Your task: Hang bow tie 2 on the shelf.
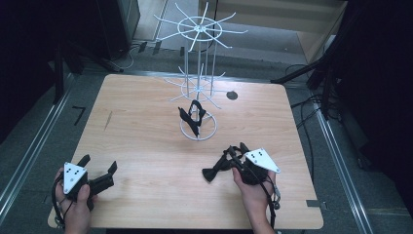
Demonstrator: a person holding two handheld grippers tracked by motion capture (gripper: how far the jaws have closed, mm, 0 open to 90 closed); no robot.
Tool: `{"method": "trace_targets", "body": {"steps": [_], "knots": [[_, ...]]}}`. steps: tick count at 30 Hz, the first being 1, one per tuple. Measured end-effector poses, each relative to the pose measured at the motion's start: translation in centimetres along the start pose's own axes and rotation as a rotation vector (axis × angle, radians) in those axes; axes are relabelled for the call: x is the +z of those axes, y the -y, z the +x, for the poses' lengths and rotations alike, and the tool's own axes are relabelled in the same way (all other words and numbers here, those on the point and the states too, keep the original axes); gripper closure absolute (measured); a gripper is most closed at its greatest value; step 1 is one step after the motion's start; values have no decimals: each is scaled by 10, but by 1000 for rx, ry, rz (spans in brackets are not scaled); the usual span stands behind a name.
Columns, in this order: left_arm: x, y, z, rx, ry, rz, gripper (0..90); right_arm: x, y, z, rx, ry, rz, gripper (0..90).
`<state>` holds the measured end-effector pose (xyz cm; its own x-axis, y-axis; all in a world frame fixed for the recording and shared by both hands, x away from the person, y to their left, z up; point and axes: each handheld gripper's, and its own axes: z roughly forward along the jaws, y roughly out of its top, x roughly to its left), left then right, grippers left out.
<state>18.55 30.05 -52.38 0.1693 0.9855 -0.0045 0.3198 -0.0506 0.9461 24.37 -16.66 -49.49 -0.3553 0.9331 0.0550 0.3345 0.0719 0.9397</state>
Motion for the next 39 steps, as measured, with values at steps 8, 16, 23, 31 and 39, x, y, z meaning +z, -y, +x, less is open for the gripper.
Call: {"method": "trace_targets", "body": {"steps": [8,16,23,31,39], "knots": [[0,0,0,-1,2,3,82,3,12,-11,31,29,43,594],[0,0,0,-5,4,0,81,10,23,-16,66,21,87,596],[0,0,0,-1,3,3,82,16,28,-10,64,-5,121,590],[0,0,0,-2,4,3,81,18,31,-10,81,-8,155,581],[0,0,0,-2,4,3,82,20,33,8,65,-59,166,541]]}}
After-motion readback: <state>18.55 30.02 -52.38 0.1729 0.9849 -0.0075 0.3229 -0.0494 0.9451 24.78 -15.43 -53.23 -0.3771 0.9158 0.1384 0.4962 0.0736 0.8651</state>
